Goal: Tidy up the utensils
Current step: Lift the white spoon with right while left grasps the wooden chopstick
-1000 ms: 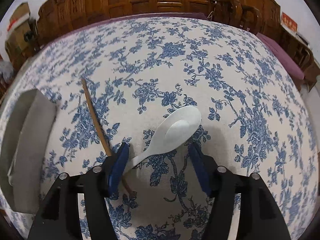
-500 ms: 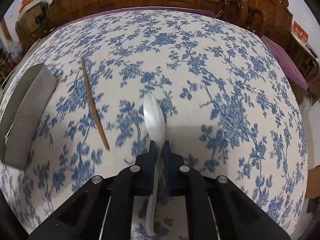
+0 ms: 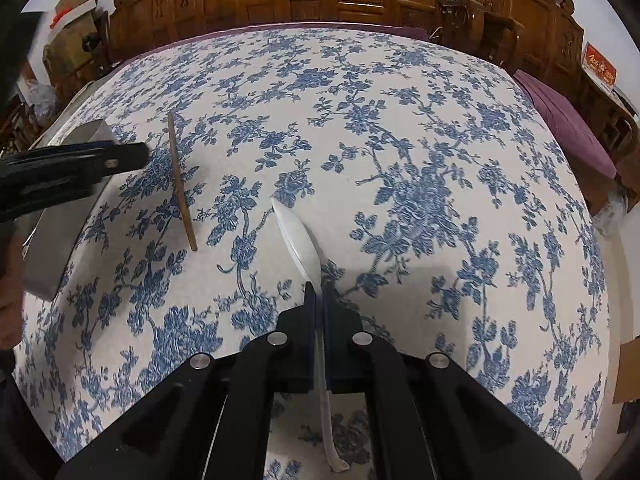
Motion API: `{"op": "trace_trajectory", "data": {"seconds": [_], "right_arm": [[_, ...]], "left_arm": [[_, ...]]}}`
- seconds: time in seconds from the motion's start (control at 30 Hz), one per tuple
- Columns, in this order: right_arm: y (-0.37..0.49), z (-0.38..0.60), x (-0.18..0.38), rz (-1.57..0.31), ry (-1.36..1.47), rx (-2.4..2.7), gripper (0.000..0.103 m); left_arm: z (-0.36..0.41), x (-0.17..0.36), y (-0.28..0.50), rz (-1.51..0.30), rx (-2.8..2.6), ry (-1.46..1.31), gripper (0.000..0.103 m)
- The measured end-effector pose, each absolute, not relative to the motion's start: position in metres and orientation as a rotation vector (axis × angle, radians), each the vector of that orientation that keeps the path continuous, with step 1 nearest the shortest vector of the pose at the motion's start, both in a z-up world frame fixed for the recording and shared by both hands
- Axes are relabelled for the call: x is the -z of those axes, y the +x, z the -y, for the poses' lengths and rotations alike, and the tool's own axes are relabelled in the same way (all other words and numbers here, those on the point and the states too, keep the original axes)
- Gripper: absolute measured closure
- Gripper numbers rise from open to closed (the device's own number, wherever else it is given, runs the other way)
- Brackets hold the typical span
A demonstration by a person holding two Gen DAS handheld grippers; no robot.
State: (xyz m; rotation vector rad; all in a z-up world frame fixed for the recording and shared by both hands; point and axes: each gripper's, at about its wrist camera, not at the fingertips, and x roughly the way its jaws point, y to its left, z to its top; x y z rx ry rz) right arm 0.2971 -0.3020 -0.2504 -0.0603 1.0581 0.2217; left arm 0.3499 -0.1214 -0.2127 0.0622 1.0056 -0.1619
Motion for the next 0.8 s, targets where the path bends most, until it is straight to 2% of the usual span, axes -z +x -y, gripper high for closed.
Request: {"op": "trace_trajectory", "data": {"seconds": [0.27,0.47,0.5,0.53,0.8], "right_arm": [[0.287,0.318,0.252,-1.054,-0.031,-0.23,0.099],[0.283,0.321,0.249,-1.046,-0.033,-0.234,0.099],[0.283,0.321,0.248,-1.044,-0.033,-0.235,0.099],[0.283,0.321,0.247,-1.042,-0.031,-0.237,0.099],[0.276,0.308,0.239,-1.033,-0.02,-0.257,0.099]], "left_arm": [[0.132,0.233,0.374,-1.079,0.122,0.043,0.062],[0.127,0.242,0.383,-1.113,0.092,0.003,0.074],[0.127,0.242,0.383,-1.112,0.09,0.009,0.078],[0.126,0.242,0.382,-1.107,0.09,0.016,0.086],[0.118,0.241,0.372,-1.117,0.114,0.03,0.099]]}}
